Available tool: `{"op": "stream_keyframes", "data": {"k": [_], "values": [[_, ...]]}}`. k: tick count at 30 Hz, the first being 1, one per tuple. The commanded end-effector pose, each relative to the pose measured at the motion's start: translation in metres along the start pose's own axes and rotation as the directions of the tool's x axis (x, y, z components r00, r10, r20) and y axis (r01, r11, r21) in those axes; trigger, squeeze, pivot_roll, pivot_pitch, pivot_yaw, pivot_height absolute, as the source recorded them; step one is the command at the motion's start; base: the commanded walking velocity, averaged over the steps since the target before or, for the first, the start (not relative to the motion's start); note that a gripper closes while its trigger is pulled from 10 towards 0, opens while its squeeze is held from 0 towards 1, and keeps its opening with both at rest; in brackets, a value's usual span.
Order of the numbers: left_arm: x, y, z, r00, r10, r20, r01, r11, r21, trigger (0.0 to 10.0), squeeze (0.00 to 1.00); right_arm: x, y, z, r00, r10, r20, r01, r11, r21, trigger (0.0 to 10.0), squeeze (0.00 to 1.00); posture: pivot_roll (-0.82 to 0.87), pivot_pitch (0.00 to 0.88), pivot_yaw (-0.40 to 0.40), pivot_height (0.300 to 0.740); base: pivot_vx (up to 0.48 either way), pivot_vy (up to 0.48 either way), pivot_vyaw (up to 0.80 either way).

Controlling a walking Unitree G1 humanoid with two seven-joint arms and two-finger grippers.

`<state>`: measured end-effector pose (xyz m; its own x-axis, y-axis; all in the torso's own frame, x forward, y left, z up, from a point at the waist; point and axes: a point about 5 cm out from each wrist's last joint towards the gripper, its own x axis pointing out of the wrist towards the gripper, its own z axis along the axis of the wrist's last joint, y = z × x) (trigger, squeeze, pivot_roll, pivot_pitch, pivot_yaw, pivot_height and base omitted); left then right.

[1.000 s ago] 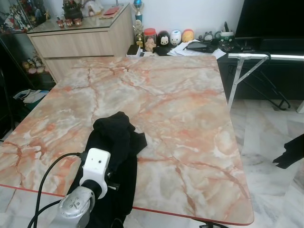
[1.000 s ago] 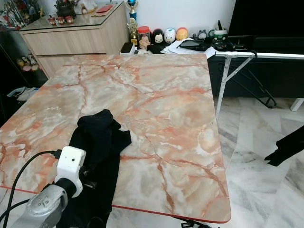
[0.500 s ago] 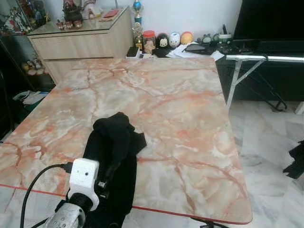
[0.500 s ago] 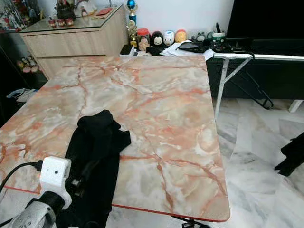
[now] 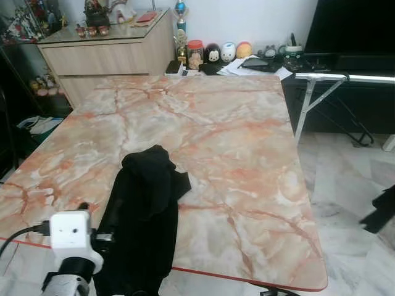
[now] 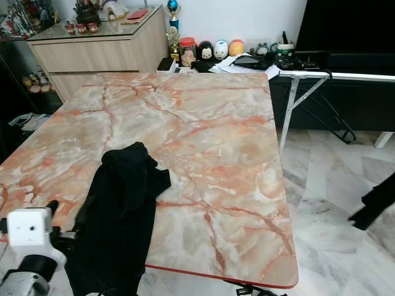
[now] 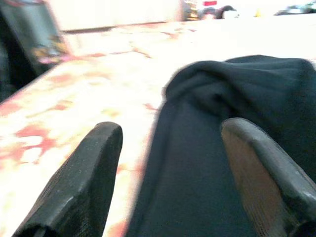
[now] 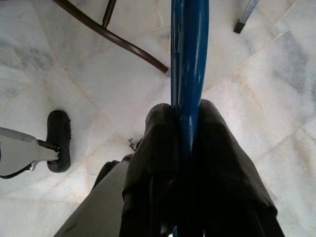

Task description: Hang hanger

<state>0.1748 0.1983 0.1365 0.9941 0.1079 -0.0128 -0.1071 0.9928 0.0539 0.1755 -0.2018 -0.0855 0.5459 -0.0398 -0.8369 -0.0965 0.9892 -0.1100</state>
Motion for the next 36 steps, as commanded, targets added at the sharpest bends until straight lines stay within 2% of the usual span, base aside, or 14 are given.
{"op": "stream_keyframes", "data": {"k": [1, 8, 17, 27, 36], "values": [[0.004, 0.005, -0.002, 0.995, 0.093, 0.022, -0.093, 0.995, 0.020, 10.0, 0.00, 0.001, 0.002, 0.003, 1.000, -0.009, 0.006, 0.009, 1.000, 0.005, 10.0, 0.00, -0.04, 0.000, 0.054, 0.740, 0.000, 0.000, 0.00], [0.011, -0.002, -0.003, 0.995, 0.084, 0.043, -0.085, 0.996, 0.020, 10.0, 0.00, 0.001, 0.002, 0.003, 1.000, -0.016, 0.004, 0.016, 1.000, 0.015, 10.0, 0.00, -0.04, 0.000, 0.053, 0.740, 0.000, 0.000, 0.00], [0.016, -0.009, -0.001, 0.995, 0.064, 0.071, -0.066, 0.998, 0.016, 10.0, 0.00, 0.001, 0.002, 0.002, 1.000, -0.028, 0.002, 0.028, 0.999, 0.024, 10.0, 0.00, -0.04, 0.000, 0.055, 0.740, 0.000, -0.326, 0.00], [0.017, -0.010, 0.000, 0.995, 0.054, 0.085, -0.056, 0.998, 0.019, 10.0, 0.00, 0.000, 0.001, 0.000, 0.998, -0.055, -0.005, 0.055, 0.996, 0.074, 10.0, 0.00, -0.05, 0.000, 0.059, 0.740, 0.000, -0.349, 0.00], [0.019, -0.013, 0.000, 0.995, 0.046, 0.087, -0.047, 0.999, 0.012, 10.0, 0.00, 0.000, 0.001, 0.000, 0.999, -0.054, -0.003, 0.054, 0.996, 0.066, 10.0, 0.00, -0.05, 0.000, 0.059, 0.740, 0.000, -0.359, -0.65]]}}
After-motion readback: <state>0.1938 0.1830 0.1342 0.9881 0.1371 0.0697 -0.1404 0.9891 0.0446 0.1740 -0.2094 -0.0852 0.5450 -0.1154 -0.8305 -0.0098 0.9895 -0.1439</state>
